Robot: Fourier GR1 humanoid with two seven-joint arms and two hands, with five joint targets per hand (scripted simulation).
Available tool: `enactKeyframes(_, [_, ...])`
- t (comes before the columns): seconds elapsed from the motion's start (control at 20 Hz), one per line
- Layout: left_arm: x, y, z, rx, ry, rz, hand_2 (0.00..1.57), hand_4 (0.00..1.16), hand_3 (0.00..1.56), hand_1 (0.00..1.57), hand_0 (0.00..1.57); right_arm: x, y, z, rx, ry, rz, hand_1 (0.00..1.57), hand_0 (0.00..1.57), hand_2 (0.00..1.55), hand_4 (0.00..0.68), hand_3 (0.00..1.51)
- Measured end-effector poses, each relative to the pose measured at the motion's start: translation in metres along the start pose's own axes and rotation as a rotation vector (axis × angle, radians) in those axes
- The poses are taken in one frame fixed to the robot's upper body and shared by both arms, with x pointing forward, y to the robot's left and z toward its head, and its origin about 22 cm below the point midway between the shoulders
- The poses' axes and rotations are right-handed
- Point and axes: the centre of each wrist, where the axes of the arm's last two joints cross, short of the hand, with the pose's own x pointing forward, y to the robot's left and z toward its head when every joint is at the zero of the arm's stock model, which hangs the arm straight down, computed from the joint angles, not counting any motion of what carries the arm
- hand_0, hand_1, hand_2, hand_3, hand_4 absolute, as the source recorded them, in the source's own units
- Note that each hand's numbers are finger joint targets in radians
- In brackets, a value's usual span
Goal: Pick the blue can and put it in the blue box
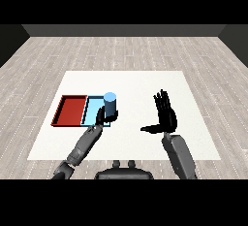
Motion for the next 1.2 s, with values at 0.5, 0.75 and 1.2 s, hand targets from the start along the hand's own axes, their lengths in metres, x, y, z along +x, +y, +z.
enactKeyframes(0.5, [-0.023,0.097,-0.029,0.169,0.202,-0.118,1.57,1.09,1.51,1.57,1.57,0.007,-0.041,0.017,-0.104,-0.009,0.067,0.0,0.0,0.0,0.0,0.0])
enactKeyframes(0.75, [-0.033,0.124,-0.04,0.214,0.328,-0.186,1.57,1.05,1.49,1.57,1.57,0.003,-0.049,0.017,-0.136,-0.001,0.081,0.0,0.0,0.0,0.0,0.0])
enactKeyframes(1.2, [-0.049,0.116,-0.044,0.225,0.572,-0.342,1.4,0.91,1.14,1.52,1.52,-0.021,-0.057,0.006,-0.175,0.046,0.06,0.0,0.0,0.0,0.0,0.0])
